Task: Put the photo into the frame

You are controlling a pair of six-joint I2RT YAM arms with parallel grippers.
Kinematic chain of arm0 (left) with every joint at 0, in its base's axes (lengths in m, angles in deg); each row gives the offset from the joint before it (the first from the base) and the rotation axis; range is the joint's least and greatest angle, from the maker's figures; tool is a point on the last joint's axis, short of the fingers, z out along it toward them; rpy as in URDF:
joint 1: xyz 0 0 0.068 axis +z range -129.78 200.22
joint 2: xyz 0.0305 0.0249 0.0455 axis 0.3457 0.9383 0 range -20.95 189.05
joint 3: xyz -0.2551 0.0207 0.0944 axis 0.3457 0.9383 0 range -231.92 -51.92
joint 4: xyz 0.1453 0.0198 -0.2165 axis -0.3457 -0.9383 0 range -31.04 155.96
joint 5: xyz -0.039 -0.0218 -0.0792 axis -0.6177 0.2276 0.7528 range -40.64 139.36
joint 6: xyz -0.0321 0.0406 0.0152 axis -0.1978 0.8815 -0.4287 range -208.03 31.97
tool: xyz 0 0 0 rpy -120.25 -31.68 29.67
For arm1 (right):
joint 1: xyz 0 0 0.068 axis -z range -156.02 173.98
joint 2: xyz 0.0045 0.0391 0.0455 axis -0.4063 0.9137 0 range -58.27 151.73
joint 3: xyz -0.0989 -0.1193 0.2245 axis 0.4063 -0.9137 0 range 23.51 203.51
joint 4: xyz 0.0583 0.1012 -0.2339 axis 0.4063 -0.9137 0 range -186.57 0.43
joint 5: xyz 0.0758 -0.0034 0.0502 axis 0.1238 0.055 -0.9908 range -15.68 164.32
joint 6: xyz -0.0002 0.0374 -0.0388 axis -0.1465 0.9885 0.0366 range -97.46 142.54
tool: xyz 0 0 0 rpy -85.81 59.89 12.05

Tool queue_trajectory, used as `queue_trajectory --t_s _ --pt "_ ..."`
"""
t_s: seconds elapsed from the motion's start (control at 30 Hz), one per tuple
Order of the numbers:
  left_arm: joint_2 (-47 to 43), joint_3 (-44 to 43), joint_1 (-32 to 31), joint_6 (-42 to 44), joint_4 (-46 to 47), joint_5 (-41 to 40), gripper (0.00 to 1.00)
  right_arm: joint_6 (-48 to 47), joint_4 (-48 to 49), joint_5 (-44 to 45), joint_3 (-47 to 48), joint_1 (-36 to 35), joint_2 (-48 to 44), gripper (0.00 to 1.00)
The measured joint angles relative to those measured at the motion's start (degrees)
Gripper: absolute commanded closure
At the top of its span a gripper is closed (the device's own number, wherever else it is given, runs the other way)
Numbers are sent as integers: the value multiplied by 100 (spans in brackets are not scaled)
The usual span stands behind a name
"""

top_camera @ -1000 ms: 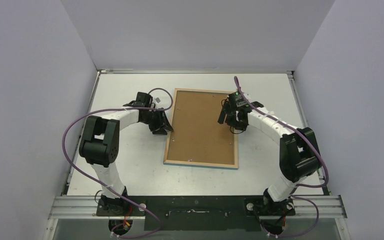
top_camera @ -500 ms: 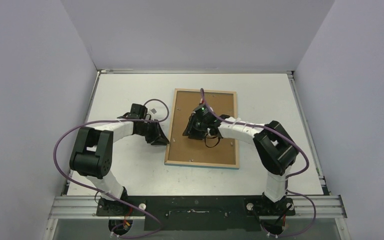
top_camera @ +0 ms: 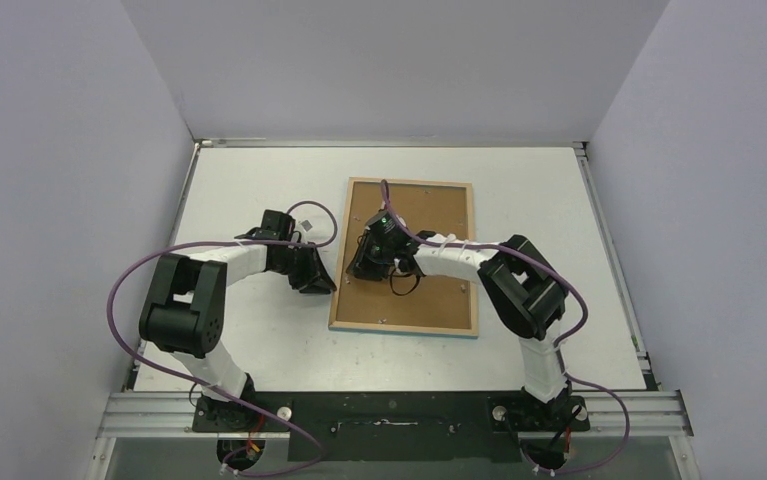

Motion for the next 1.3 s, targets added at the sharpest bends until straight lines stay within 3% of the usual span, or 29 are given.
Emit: queue_trajectory --t_s 0.8,1.3 --pt "151 -42 39 37 -24 98 82 420 758 -450 2 -42 334 68" --pt "151 -44 37 37 -26 103 83 2 341 -46 -37 -98 127 67"
